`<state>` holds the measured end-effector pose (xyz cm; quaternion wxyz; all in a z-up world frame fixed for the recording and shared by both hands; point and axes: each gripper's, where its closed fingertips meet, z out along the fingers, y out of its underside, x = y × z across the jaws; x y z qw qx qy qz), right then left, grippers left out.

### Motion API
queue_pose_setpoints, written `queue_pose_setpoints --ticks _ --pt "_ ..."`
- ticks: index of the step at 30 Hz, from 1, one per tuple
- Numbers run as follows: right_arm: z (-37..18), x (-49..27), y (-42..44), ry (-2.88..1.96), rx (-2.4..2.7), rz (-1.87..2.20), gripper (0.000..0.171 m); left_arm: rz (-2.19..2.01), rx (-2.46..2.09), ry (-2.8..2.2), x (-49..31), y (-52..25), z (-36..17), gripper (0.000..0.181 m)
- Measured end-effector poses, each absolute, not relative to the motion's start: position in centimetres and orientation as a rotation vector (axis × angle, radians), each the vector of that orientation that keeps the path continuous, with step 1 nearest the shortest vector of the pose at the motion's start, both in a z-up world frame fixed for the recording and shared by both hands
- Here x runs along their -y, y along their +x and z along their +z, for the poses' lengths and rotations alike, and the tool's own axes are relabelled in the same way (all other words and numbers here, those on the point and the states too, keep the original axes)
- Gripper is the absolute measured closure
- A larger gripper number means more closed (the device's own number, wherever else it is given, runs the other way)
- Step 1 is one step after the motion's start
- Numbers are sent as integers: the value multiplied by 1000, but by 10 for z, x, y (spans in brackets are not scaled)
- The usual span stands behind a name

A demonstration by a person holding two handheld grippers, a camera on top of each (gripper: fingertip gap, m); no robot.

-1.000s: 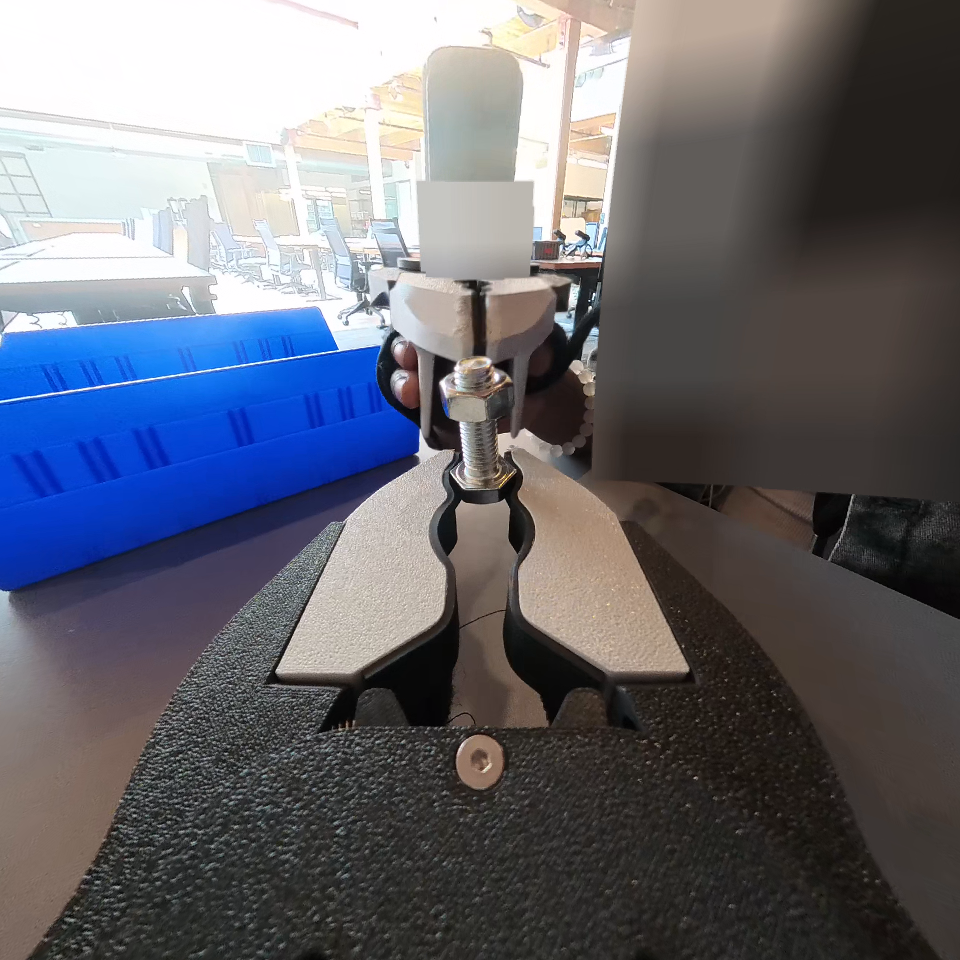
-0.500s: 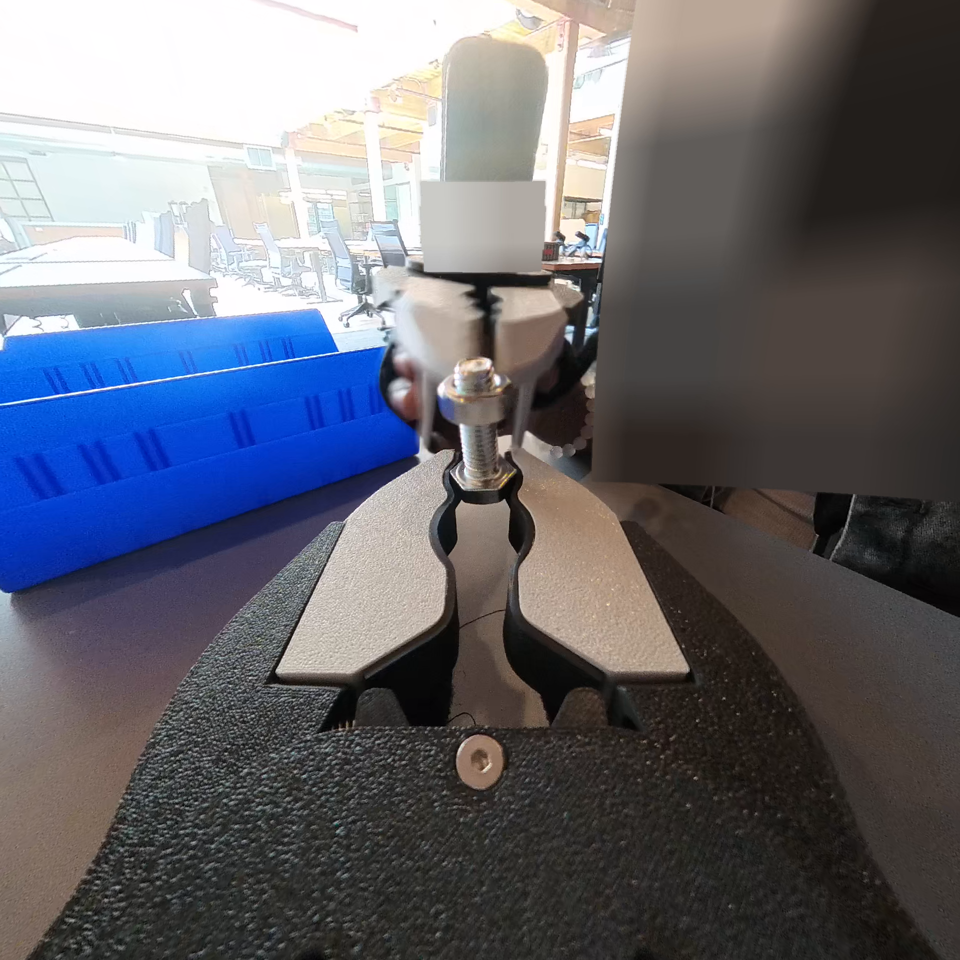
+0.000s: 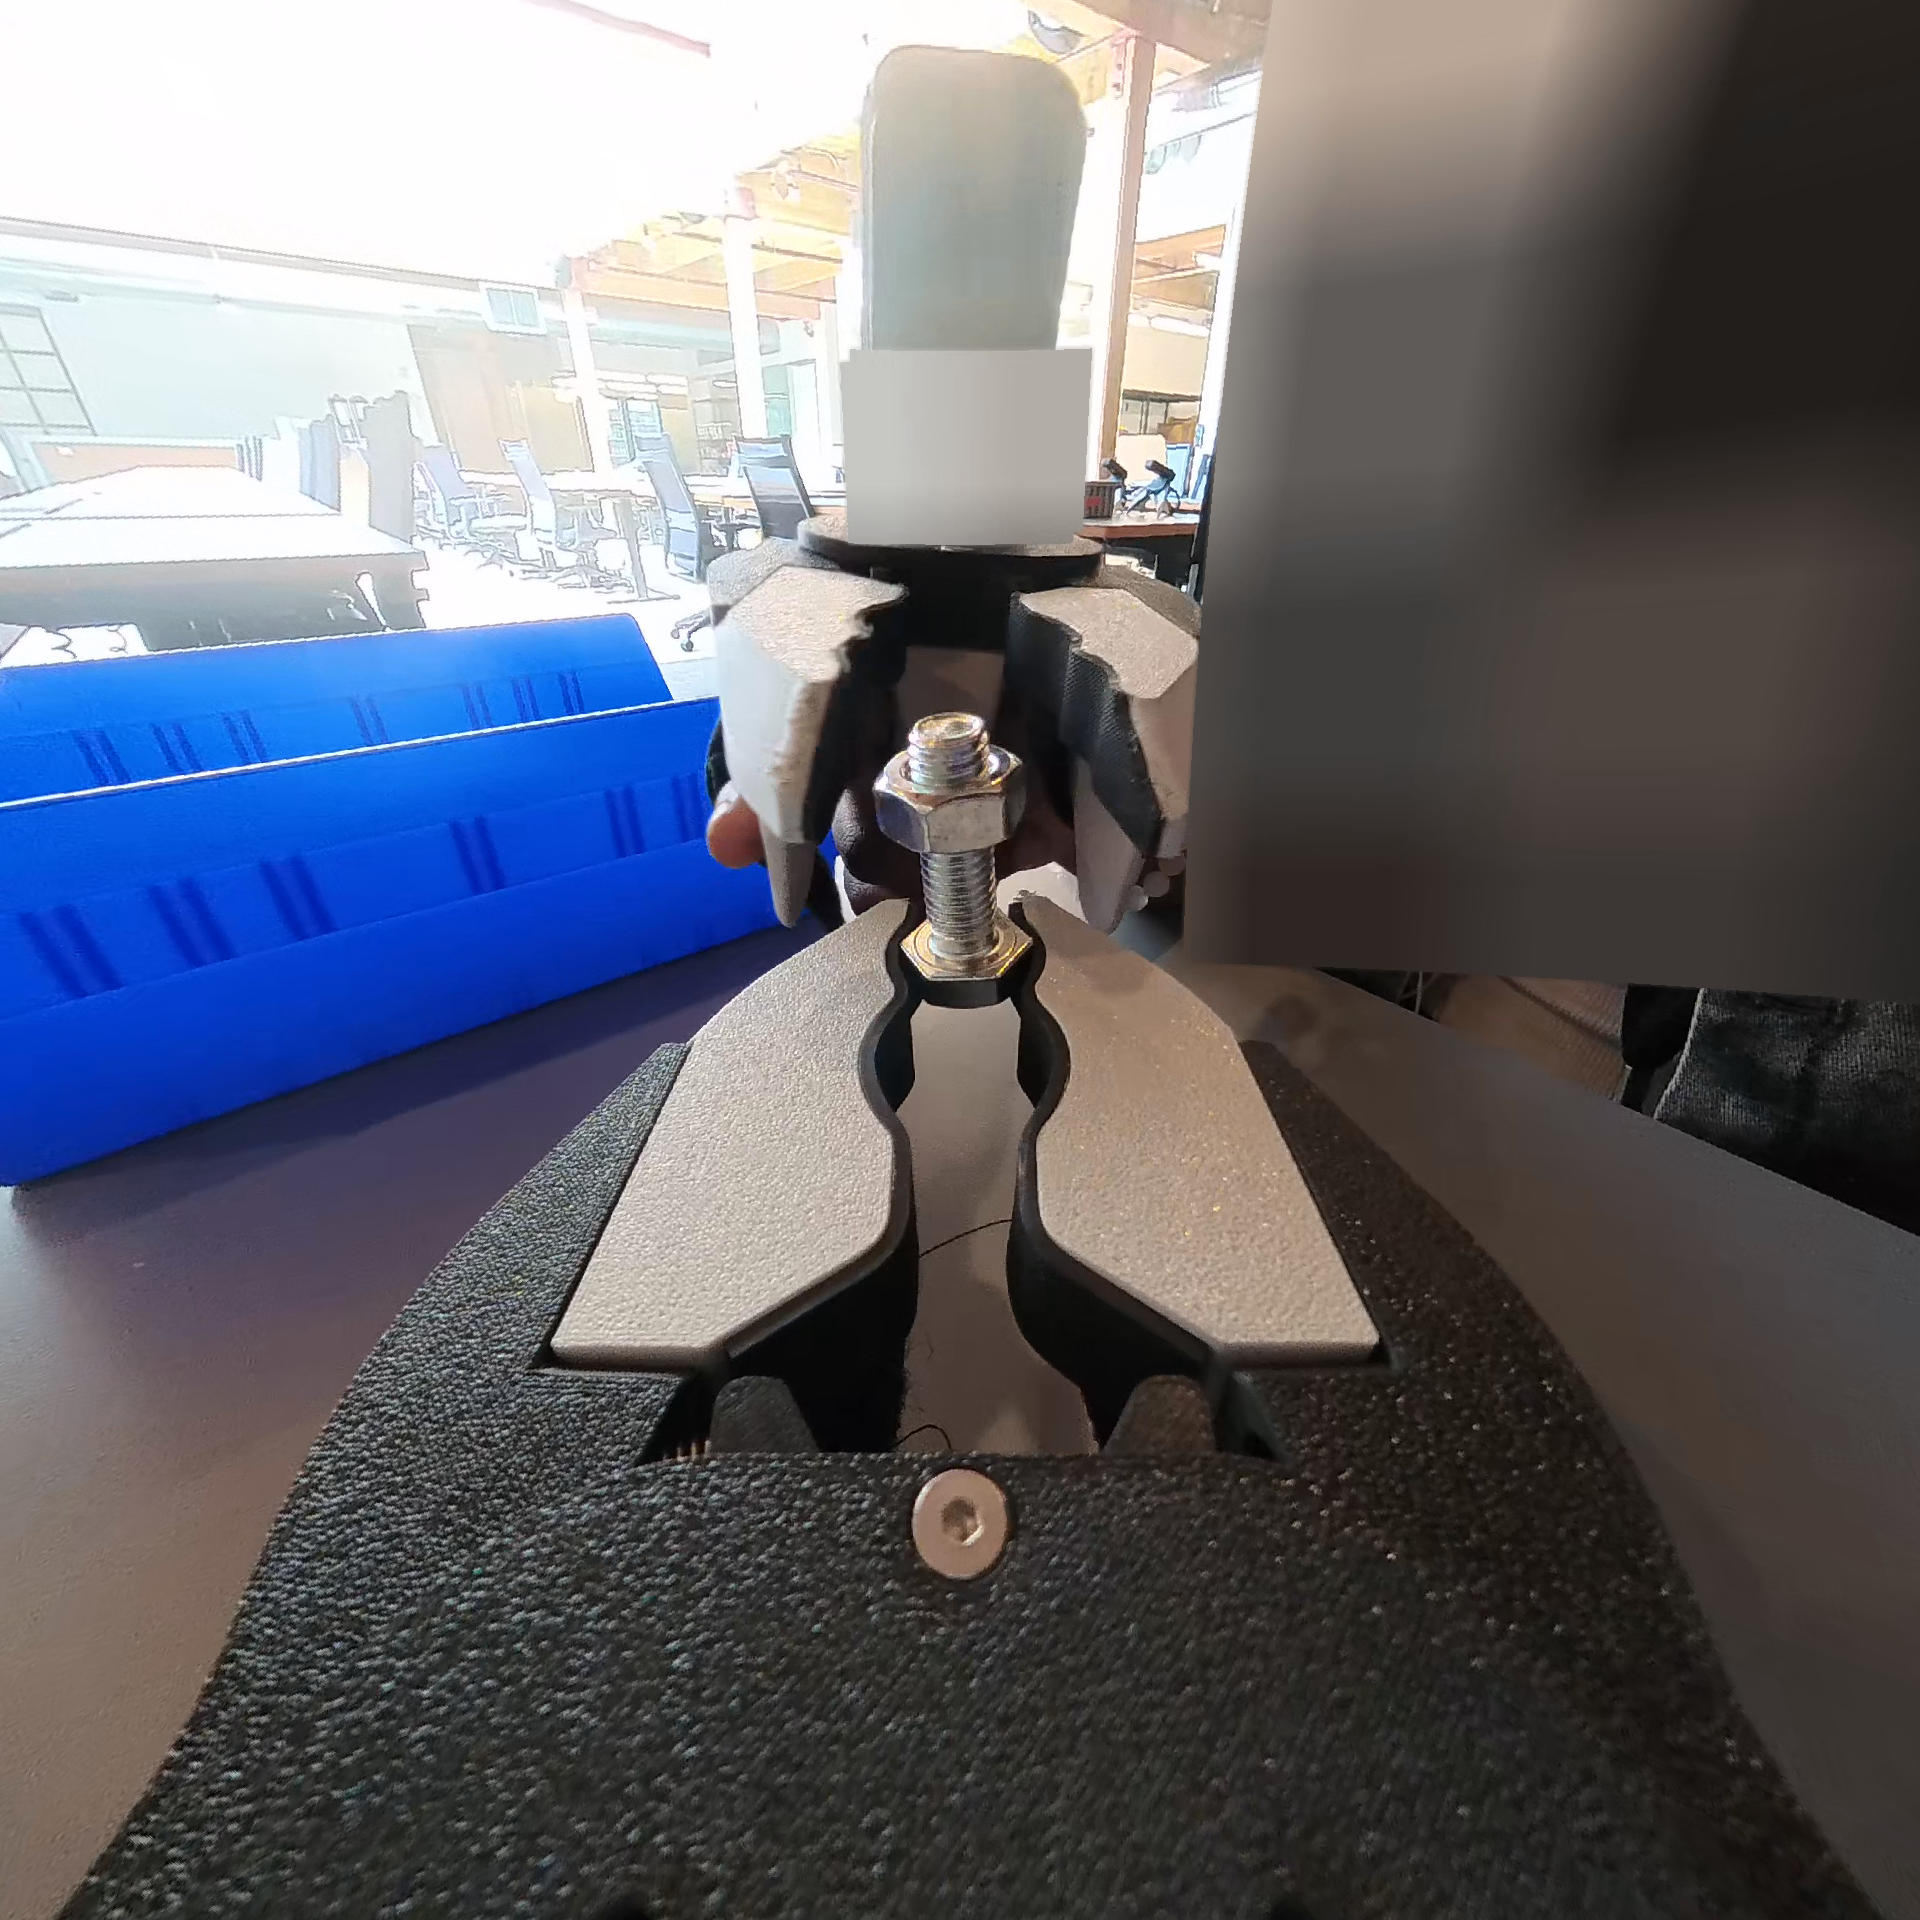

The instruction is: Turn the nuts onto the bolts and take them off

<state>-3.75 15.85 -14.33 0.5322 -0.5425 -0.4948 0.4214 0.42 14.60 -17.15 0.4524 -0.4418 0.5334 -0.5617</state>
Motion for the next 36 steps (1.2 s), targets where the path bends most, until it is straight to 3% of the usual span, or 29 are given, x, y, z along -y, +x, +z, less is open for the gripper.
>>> queue_pose_setpoints --ticks 5,11,17,21,24,25,30,31,33,36 --pt "-140 -159 -30 -1264 1180 982 171 -1386 -1316 -1085 -145 4 -171 166" --pt "-138 -157 -28 -1263 1163 1038 171 -1387 -1313 -1093 -147 4 -171 166" --pt "-143 -163 -34 -1308 1156 1024 121 -1387 -1319 -1094 -146 4 -172 166" --pt "-144 -156 -38 -1288 1189 1007 130 -1387 -1322 -1092 -146 4 -172 166" --pt "-142 -159 -34 -1280 1185 1004 154 -1387 -1320 -1086 -146 5 -171 166" --pt "-140 -157 -31 -1271 1184 1023 171 -1388 -1316 -1084 -145 4 -171 166" --pt "-136 -158 -26 -1259 1155 1075 171 -1384 -1322 -1093 -146 5 -172 166" --pt "-136 -158 -26 -1257 1152 1064 169 -1385 -1319 -1092 -146 5 -172 166" --pt "-137 -160 -29 -1269 1146 1053 144 -1387 -1315 -1091 -146 4 -171 166" --pt "-142 -162 -34 -1304 1154 1030 123 -1384 -1322 -1094 -146 5 -172 166"
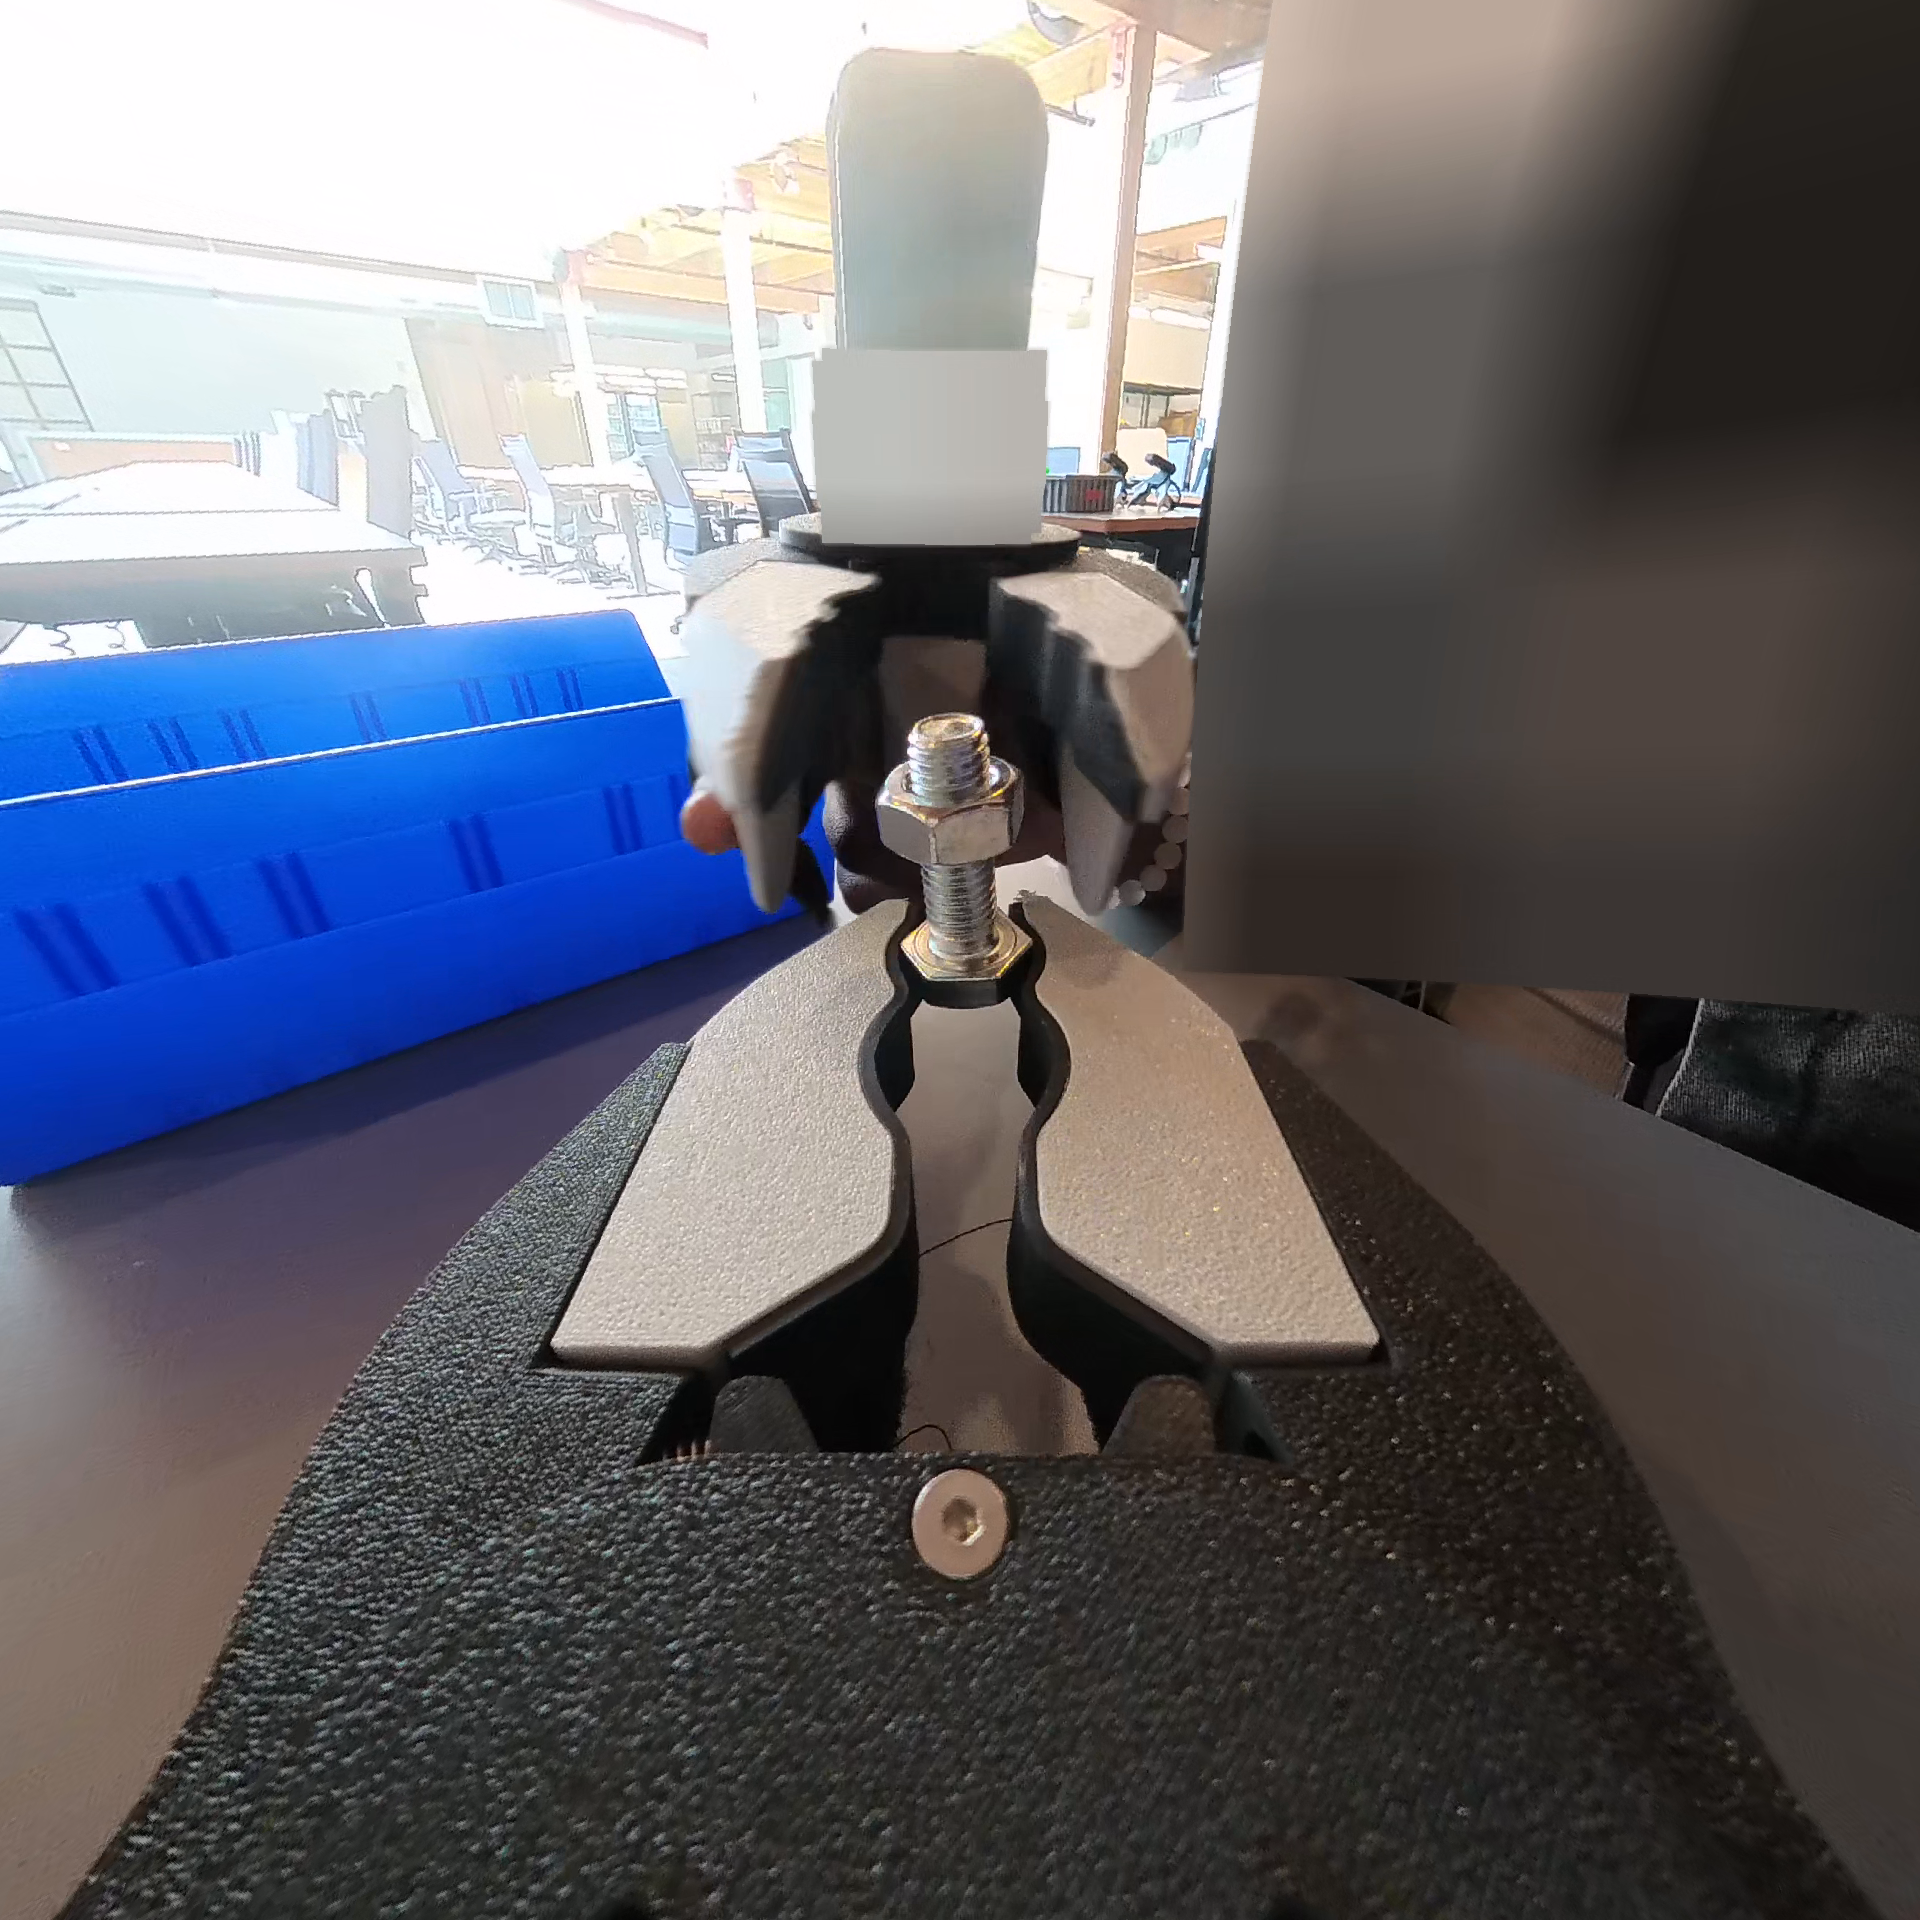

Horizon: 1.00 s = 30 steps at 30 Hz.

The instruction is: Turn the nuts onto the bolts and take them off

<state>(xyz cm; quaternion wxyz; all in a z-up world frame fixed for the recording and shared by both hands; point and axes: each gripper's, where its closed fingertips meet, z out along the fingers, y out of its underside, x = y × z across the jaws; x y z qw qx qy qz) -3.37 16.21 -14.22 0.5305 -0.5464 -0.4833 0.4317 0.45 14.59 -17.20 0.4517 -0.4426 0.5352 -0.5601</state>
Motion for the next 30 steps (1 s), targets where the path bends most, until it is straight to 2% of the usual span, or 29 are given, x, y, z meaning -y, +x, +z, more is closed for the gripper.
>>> queue_pose_setpoints --ticks 5,8,9,17,20,23,30 --pt "-143 -159 -37 -1292 1184 1016 130 -1385 -1322 -1093 -146 5 -172 166" --pt "-141 -158 -34 -1273 1183 1007 155 -1386 -1317 -1088 -146 4 -171 166" --pt "-139 -156 -31 -1260 1187 1021 171 -1385 -1314 -1086 -146 4 -171 166" --pt "-136 -156 -27 -1251 1171 1059 171 -1387 -1312 -1092 -146 4 -171 166" --pt "-139 -160 -30 -1270 1173 1032 144 -1384 -1319 -1095 -146 5 -172 166" --pt "-141 -165 -33 -1304 1171 992 125 -1385 -1316 -1093 -146 4 -172 166" --pt "-145 -164 -41 -1321 1213 959 130 -1383 -1323 -1094 -145 5 -172 166"
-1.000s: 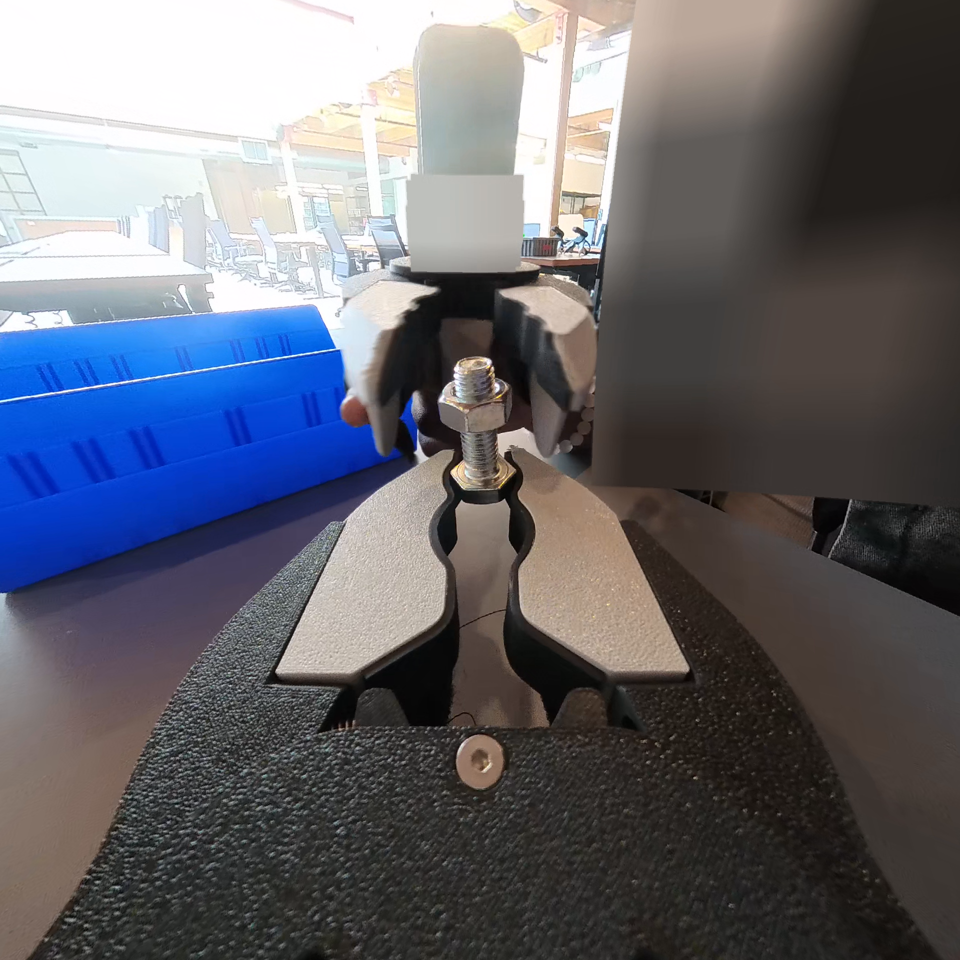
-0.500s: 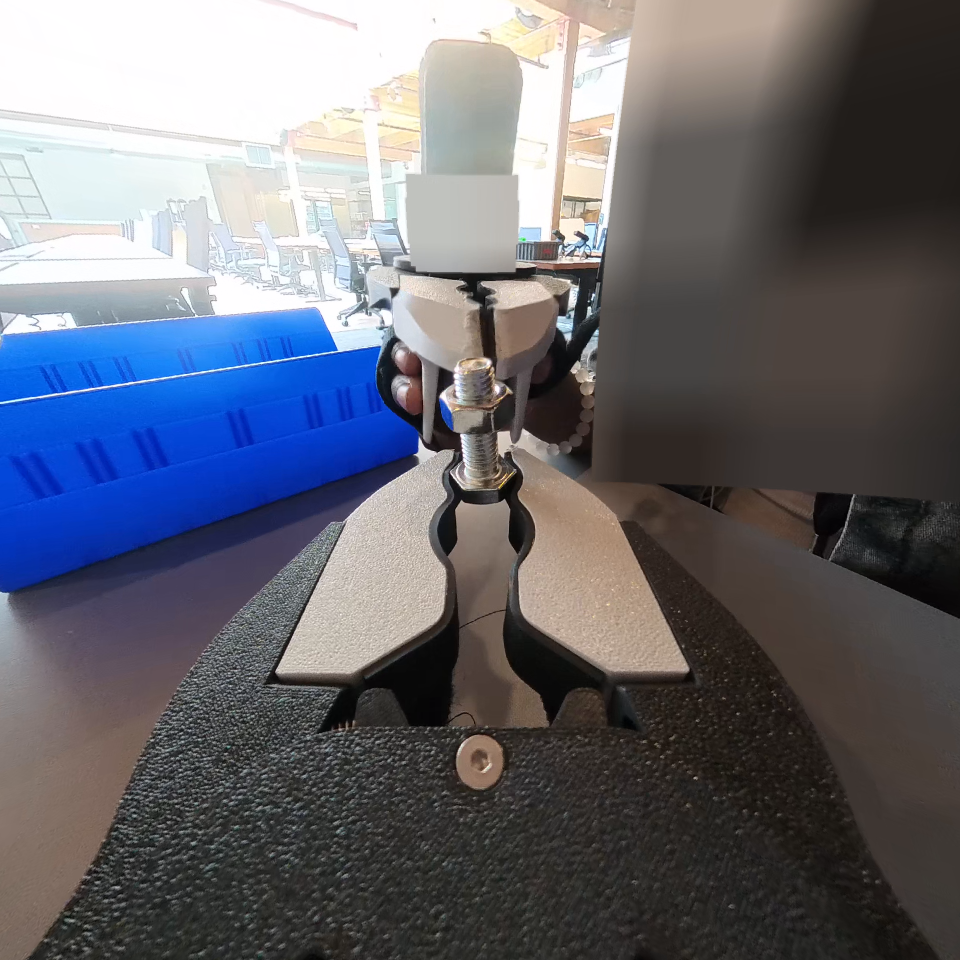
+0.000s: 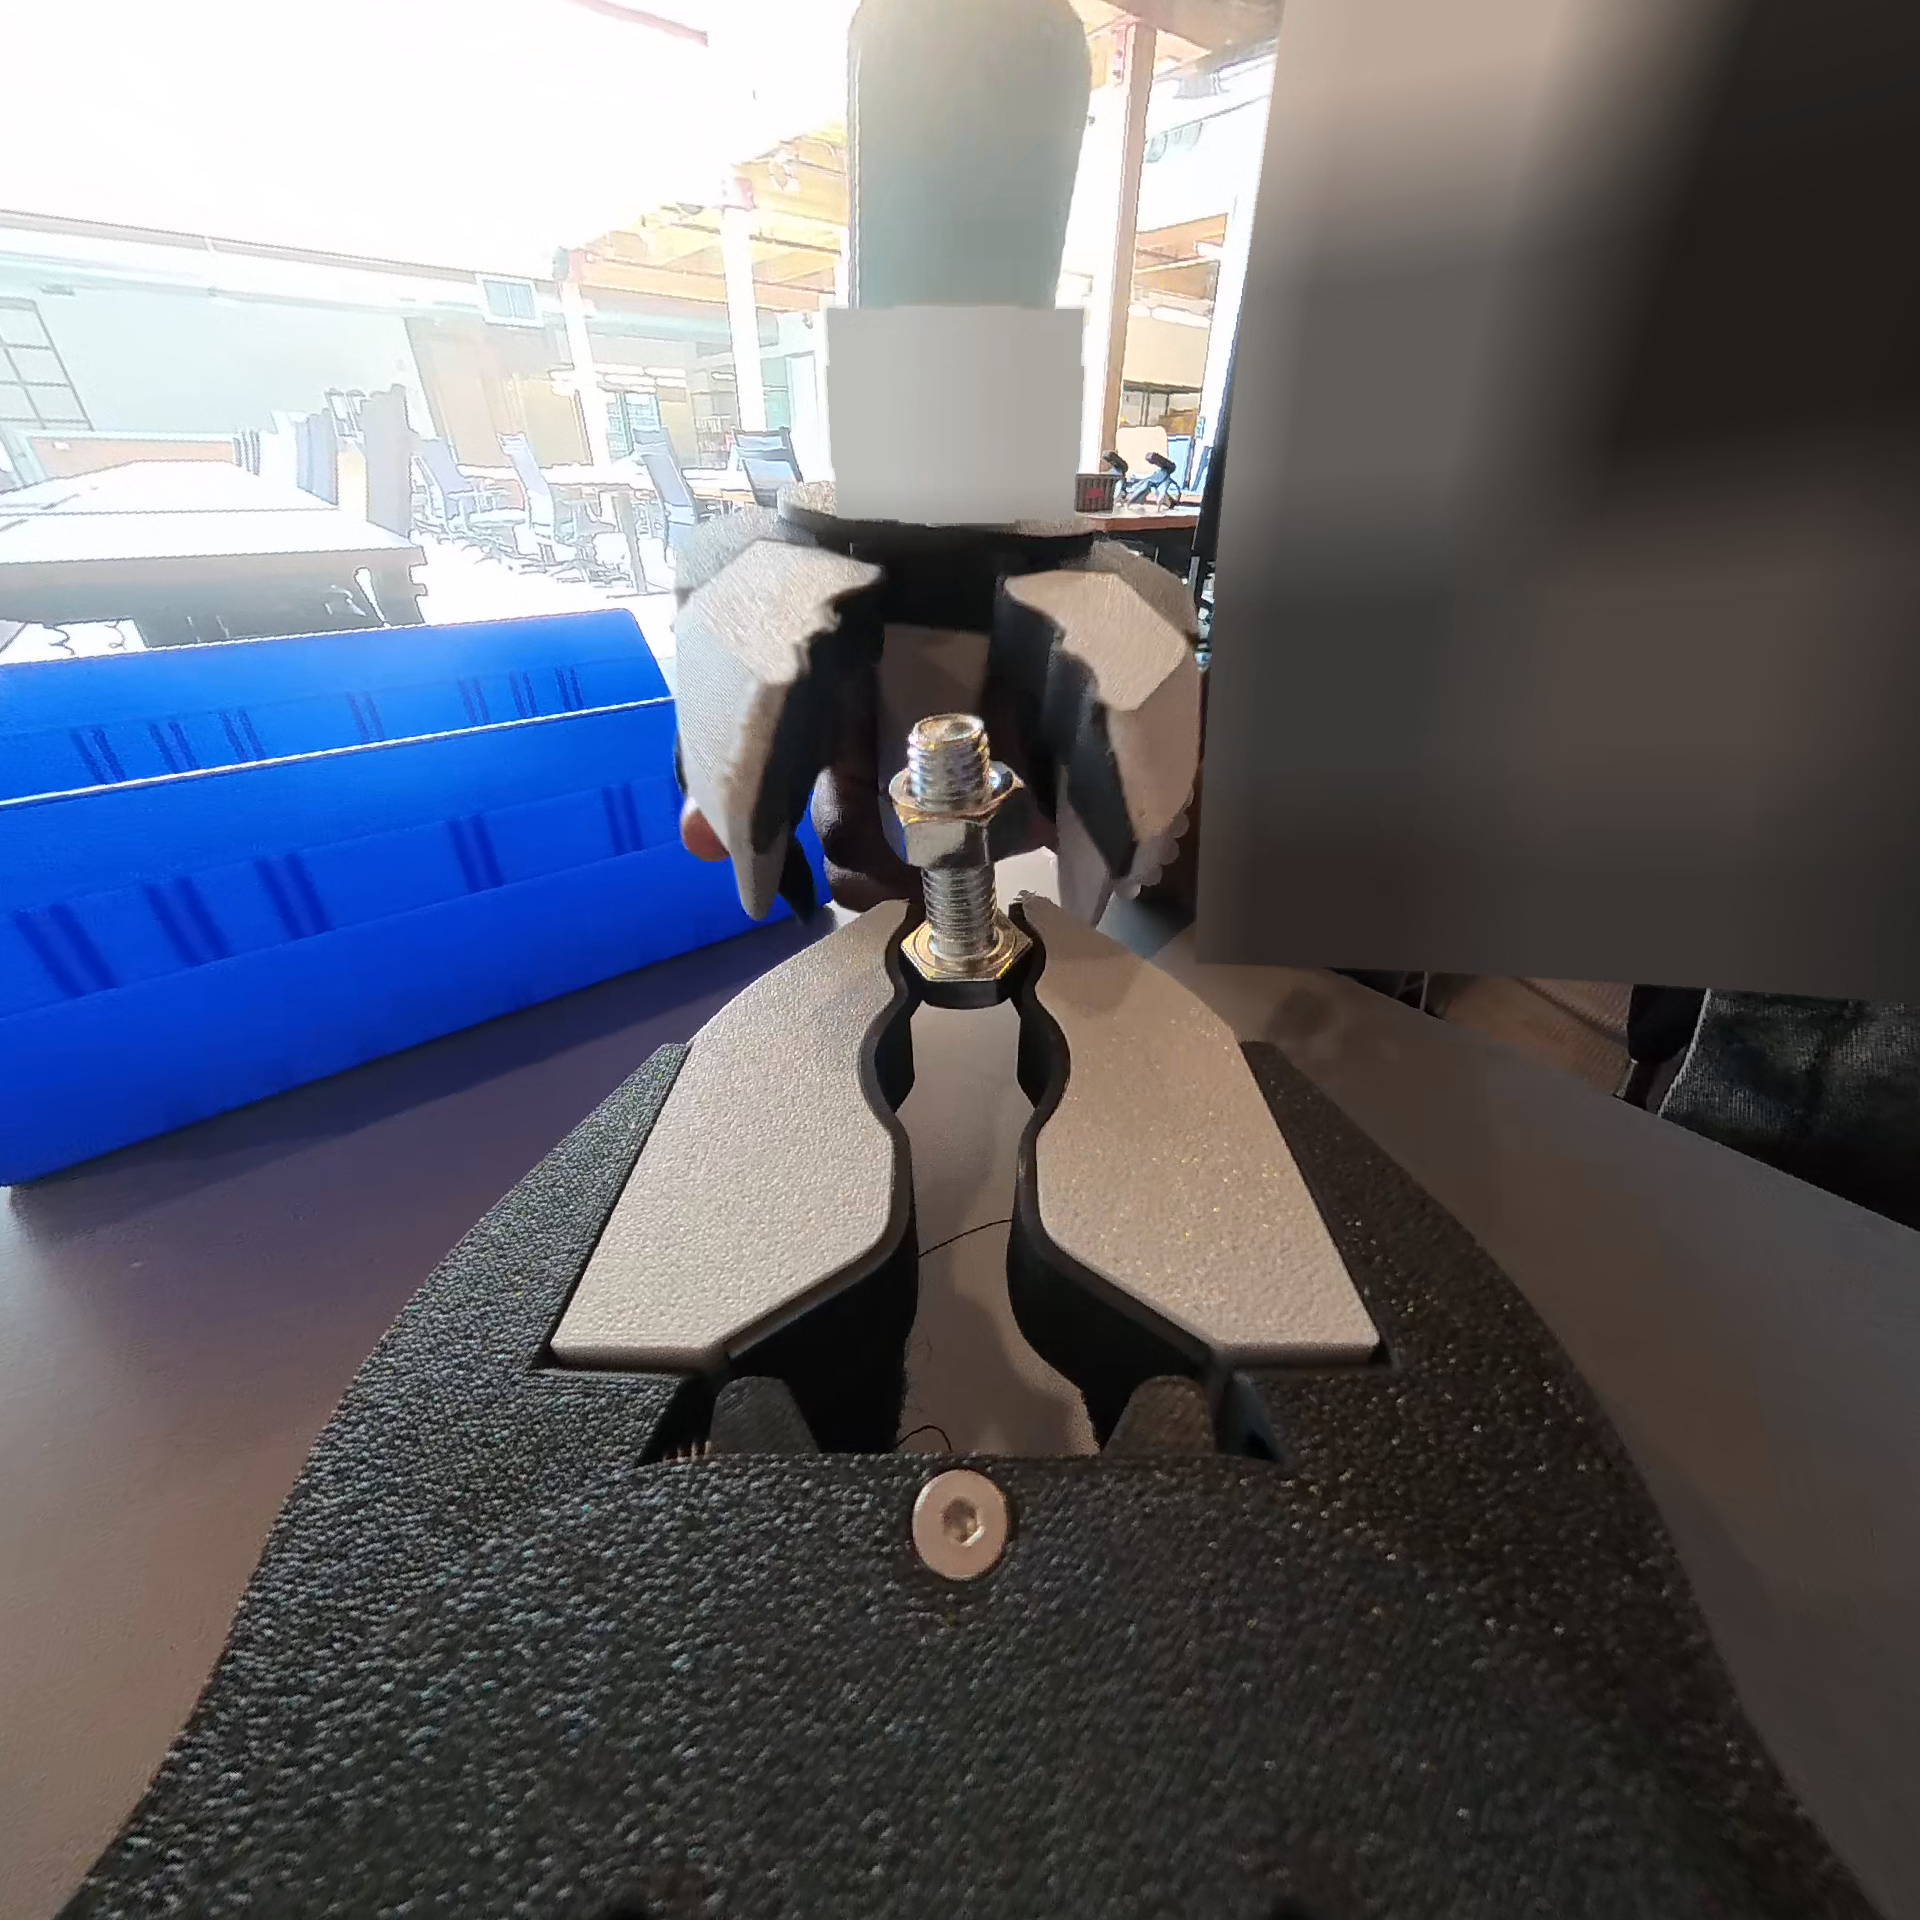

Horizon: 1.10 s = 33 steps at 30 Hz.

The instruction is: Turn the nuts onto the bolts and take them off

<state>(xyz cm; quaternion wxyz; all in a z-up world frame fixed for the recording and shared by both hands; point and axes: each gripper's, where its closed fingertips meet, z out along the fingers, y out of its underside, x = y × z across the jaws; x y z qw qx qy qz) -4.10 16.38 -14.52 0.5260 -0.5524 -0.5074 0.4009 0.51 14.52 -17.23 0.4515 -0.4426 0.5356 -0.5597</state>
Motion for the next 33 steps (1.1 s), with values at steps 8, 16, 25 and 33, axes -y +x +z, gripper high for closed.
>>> queue_pose_setpoints --ticks 8,16,25,33 --pt "-145 -163 -41 -1298 1222 934 153 -1378 -1327 -1097 -146 5 -173 166" --pt "-144 -166 -38 -1296 1214 931 153 -1350 -1187 -1141 -158 4 -166 119" --pt "-126 -166 -24 -1284 1187 928 153 -1198 -1062 -1178 -175 0 -164 108" --pt "-75 -196 49 -1324 1122 759 153 -974 -845 -1224 -197 -12 -158 134"
